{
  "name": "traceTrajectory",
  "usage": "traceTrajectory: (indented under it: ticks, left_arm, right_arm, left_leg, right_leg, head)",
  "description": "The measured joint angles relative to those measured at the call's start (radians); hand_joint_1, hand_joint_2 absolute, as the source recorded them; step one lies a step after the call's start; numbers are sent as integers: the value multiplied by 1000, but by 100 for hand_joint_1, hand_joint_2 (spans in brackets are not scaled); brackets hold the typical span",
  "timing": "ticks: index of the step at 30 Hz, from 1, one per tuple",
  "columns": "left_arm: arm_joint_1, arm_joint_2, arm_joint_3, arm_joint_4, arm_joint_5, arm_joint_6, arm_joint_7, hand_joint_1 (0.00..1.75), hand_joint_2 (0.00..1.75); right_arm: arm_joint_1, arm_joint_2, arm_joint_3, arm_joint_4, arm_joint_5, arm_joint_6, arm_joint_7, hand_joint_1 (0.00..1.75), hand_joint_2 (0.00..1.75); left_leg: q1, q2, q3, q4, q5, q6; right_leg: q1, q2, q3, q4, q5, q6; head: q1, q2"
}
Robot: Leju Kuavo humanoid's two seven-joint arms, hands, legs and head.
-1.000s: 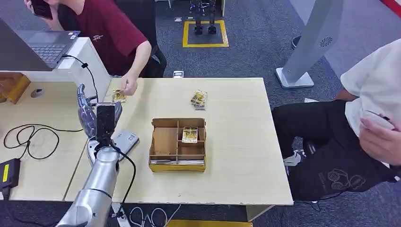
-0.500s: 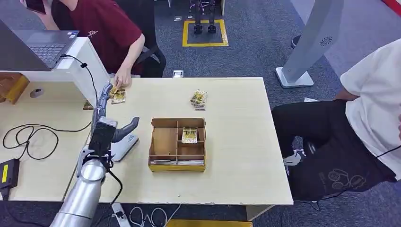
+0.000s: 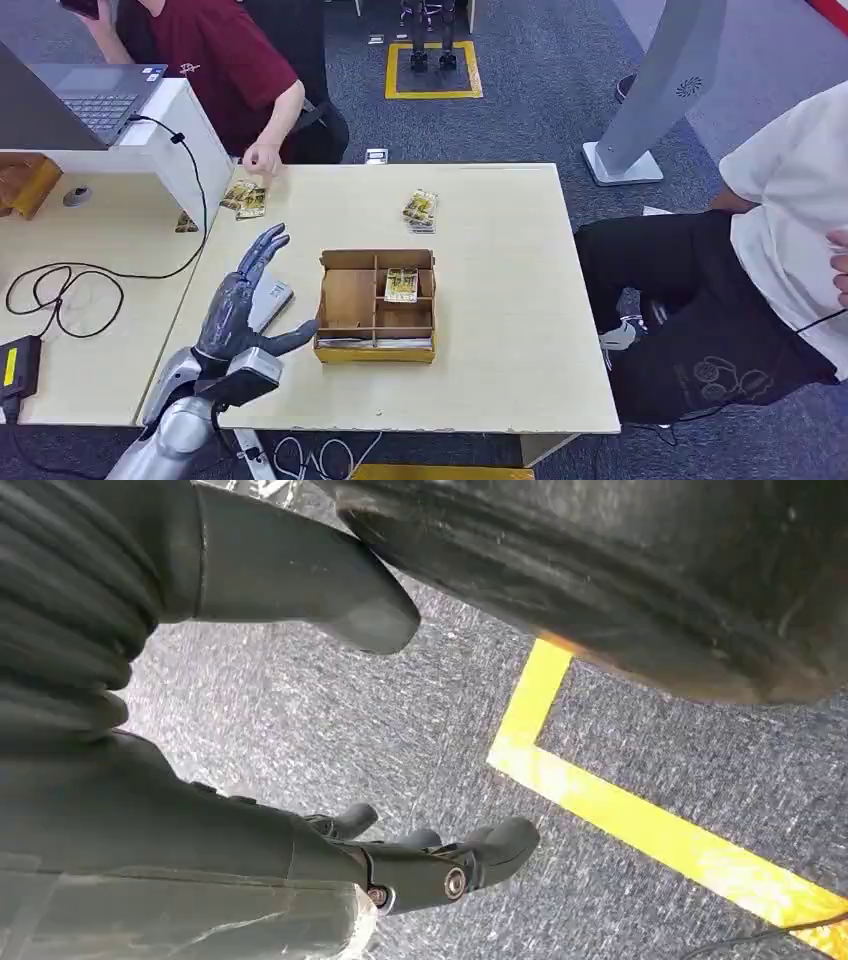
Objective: Pass the card to the sensor for recognition and then transmit it.
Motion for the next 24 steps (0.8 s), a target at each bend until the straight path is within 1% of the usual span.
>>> traceTrajectory:
  ticks: [3, 11, 16, 24]
  left_arm:
    - [54, 35, -32, -13, -122, 58, 8, 0, 175]
    - [146, 87, -101, -27, -204, 119, 11, 0, 175]
    - [168, 101, -130, -32, -220, 132, 19, 0, 175]
    - [174, 111, -145, -37, -220, 133, 19, 0, 175]
  right_arm:
    - [0, 2, 0, 3, -17, 1, -2, 0, 175]
    - [-1, 2, 1, 8, -40, 4, -10, 0, 175]
    - [-1, 2, 1, 8, -42, 4, -12, 0, 175]
    - [-1, 2, 1, 8, -45, 4, -12, 0, 175]
  left_leg:
    - [0, 0, 0, 0, 0, 0]
    - [0, 0, 0, 0, 0, 0]
    - [0, 0, -1, 0, 0, 0]
    - [0, 0, 0, 0, 0, 0]
  right_leg:
    - [0, 0, -1, 0, 0, 0]
    - [0, 0, -1, 0, 0, 0]
    - [0, 0, -1, 0, 0, 0]
    - [0, -1, -1, 0, 0, 0]
  head:
    - [0, 0]
    - [0, 0]
    - [0, 0]
    - [0, 0]
